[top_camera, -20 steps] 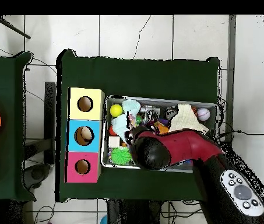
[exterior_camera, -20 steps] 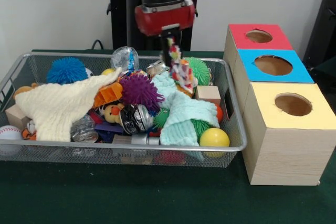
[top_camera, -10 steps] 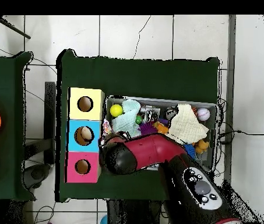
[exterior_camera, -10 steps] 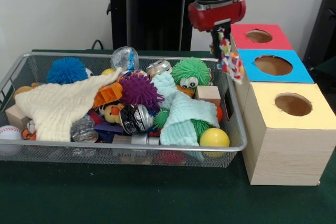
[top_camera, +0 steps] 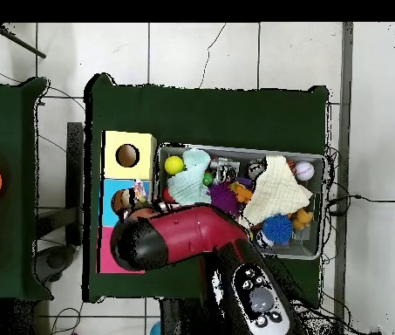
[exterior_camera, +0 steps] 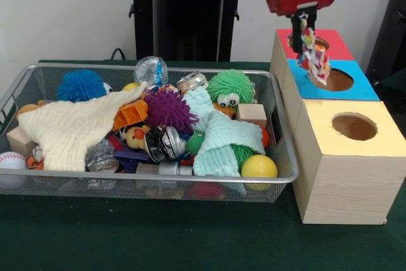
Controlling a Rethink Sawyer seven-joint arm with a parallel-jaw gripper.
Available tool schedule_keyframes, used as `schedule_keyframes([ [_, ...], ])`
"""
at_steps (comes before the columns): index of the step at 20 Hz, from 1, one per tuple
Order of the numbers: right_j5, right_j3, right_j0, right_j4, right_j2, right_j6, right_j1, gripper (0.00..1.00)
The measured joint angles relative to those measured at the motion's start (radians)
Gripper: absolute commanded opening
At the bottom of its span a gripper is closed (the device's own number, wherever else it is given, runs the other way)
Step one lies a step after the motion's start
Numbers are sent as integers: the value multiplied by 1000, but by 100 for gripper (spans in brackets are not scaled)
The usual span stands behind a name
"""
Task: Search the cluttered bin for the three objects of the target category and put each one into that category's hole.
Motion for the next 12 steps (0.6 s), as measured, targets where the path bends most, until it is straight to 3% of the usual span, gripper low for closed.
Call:
schedule_keyframes([
  [5,17,-21,91,25,-72,1,-34,0],
  [12,15,-62,205,38,-183,1,-6,0],
])
